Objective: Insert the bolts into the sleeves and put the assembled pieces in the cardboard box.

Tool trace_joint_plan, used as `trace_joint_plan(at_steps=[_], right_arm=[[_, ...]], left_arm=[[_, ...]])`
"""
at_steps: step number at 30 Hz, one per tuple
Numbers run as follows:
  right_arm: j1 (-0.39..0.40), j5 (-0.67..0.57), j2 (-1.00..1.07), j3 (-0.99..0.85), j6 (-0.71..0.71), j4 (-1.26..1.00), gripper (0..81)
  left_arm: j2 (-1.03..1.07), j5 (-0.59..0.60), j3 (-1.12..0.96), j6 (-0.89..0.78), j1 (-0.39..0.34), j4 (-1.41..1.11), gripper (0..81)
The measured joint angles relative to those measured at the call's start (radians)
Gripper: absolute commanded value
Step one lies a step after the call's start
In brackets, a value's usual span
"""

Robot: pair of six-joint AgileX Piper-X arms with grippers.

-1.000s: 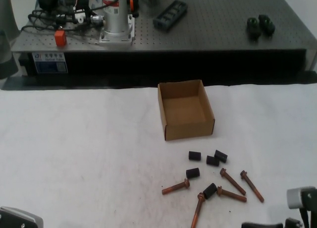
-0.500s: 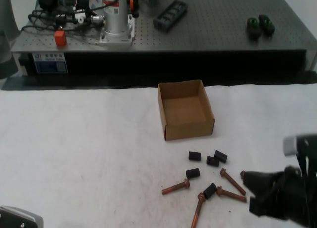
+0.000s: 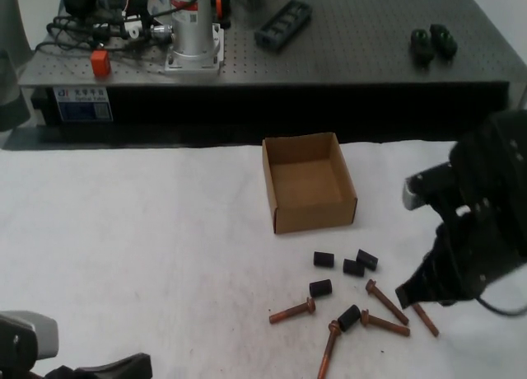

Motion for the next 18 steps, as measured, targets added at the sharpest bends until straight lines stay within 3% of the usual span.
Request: trace_joint_plan(at_steps=[2,4,6,11,18], right_arm=[[-0.021,0.004,0.090,-0.066,-0.046,0.022,30.9],[-0.026,0.006,0.137,-0.096,-0.063,0.028,35.2],[-0.025,0.006,0.157,-0.113,-0.077,0.033,33.3],[-0.025,0.011,0.238,-0.117,-0.085,0.040,25.8],[-0.025,0.024,0.313,-0.120,-0.087,0.010,25.1]], left_arm=[[0.000,0.026,0.000,-0.008,0.000,-0.016,18.9],[0.000,0.044,0.000,-0.011,0.000,-0.023,27.5],[0.000,0.057,0.000,-0.011,0.000,-0.029,31.4],[0.000,0.058,0.000,-0.011,0.000,-0.031,31.4],[0.000,0.061,0.000,-0.011,0.000,-0.031,31.4]])
